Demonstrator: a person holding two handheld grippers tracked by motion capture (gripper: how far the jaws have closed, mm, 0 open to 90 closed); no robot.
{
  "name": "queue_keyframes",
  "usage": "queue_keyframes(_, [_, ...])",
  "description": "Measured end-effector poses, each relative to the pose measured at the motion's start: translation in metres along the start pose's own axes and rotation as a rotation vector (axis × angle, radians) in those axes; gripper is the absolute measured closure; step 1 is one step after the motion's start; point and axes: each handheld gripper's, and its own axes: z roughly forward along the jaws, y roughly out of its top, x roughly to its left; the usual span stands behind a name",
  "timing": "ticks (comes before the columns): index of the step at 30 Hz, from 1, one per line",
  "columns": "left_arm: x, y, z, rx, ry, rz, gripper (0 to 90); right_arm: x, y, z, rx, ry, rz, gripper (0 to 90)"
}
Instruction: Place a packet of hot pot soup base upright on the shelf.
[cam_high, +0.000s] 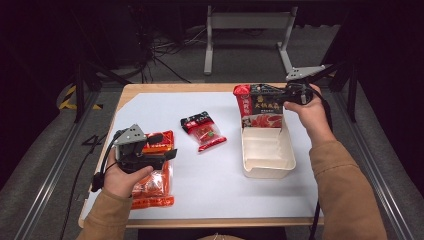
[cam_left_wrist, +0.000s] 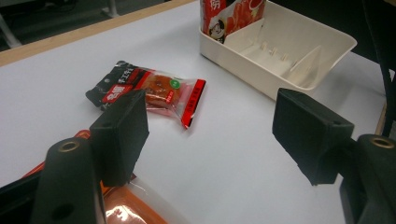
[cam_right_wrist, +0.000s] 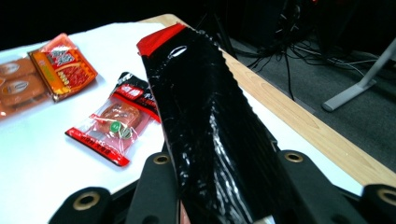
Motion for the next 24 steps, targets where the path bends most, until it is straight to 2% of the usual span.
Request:
queue_keyframes(6, [0.001,0.0,0.001,0.001,-0.004,-0.011,27.6,-0.001,-0.009,-0.002,-0.01,-0.017,0.024,71.7])
queue_keyframes(9, [0.002,0.0,0.002,0.001,-0.002,-0.005,27.5,-0.003,-0.014,-0.003,-0.028,-0.009,0.055,71.8])
queue_keyframes(10, [0.002,0.0,0.003,-0.001,-0.002,-0.016,27.5,-0.004,-0.017,-0.004,-0.039,-0.006,0.065,71.8])
queue_keyframes(13, [0.004,0.0,0.003,-0.002,-0.007,-0.008,27.3,-0.005,-0.025,-0.005,-0.058,-0.015,0.091,72.3])
queue_keyframes(17, [0.005,0.0,0.004,-0.008,-0.005,-0.009,26.6,-0.008,-0.034,-0.007,-0.056,-0.031,0.102,73.5])
queue_keyframes(20, [0.005,0.0,0.005,-0.01,-0.009,-0.022,26.6,-0.008,-0.041,-0.008,-0.087,-0.038,0.113,73.8])
queue_keyframes(24, [0.007,0.0,0.006,-0.015,-0.004,-0.016,26.5,-0.007,-0.043,-0.008,-0.09,-0.04,0.122,73.4])
